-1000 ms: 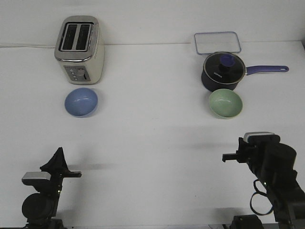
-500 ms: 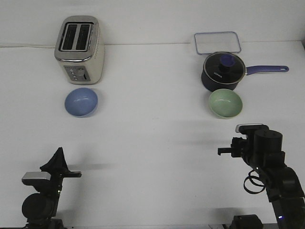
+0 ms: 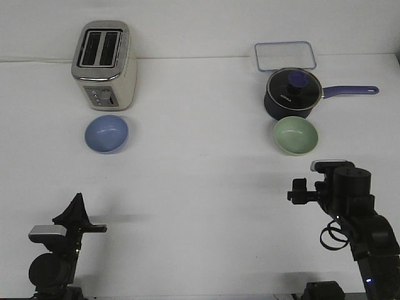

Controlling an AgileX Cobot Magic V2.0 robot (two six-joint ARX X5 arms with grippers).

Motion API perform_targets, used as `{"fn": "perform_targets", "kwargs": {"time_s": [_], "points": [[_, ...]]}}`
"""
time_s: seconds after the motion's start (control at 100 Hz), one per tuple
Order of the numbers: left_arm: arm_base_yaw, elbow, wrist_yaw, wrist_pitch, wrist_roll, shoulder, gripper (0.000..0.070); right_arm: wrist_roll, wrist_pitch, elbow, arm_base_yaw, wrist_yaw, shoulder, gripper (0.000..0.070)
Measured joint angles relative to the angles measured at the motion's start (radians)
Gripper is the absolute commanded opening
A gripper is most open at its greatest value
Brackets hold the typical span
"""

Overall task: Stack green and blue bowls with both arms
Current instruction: 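Move the right gripper forward toward the pale green bowl, then grasp the rim of the pale green bowl with the right gripper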

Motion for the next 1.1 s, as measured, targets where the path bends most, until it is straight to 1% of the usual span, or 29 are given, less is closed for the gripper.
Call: {"fn": "perform_targets", "kwargs": {"time_s": [0.11, 0.2, 0.4, 0.56, 0.72, 0.88, 0.95, 0.98, 1.02, 1.07, 1.1], "points": [[0.000, 0.000, 0.000, 0.000, 0.000, 0.000, 0.0013, 0.000, 0.019, 0.078, -0.037, 0.002, 0.078, 0.0509], [0.000, 0.000, 0.000, 0.000, 0.000, 0.000, 0.0013, 0.000, 0.064, 0.129, -0.067, 0.002, 0.163, 0.0509], [0.000, 0.000, 0.000, 0.000, 0.000, 0.000, 0.0013, 0.000, 0.171, 0.204, -0.124, -0.001, 0.378, 0.0509], [0.000, 0.000, 0.000, 0.000, 0.000, 0.000, 0.0013, -0.004, 0.217, 0.258, -0.152, -0.002, 0.549, 0.0509], [0.000, 0.000, 0.000, 0.000, 0.000, 0.000, 0.0013, -0.006, 0.275, 0.274, -0.169, -0.004, 0.686, 0.0509], [0.000, 0.000, 0.000, 0.000, 0.000, 0.000, 0.0013, -0.008, 0.326, 0.274, -0.180, -0.050, 0.788, 0.0508], [0.000, 0.000, 0.000, 0.000, 0.000, 0.000, 0.0013, -0.008, 0.334, 0.274, -0.181, -0.052, 0.820, 0.0505], [0.000, 0.000, 0.000, 0.000, 0.000, 0.000, 0.0013, -0.008, 0.335, 0.274, -0.181, -0.053, 0.832, 0.0487], [0.000, 0.000, 0.000, 0.000, 0.000, 0.000, 0.0013, -0.008, 0.336, 0.274, -0.181, -0.053, 0.845, 0.0437], [0.000, 0.000, 0.000, 0.000, 0.000, 0.000, 0.0013, -0.008, 0.338, 0.274, -0.181, -0.053, 0.853, 0.0338], [0.000, 0.000, 0.000, 0.000, 0.000, 0.000, 0.0013, -0.008, 0.339, 0.274, -0.181, -0.053, 0.855, 0.0254]]}}
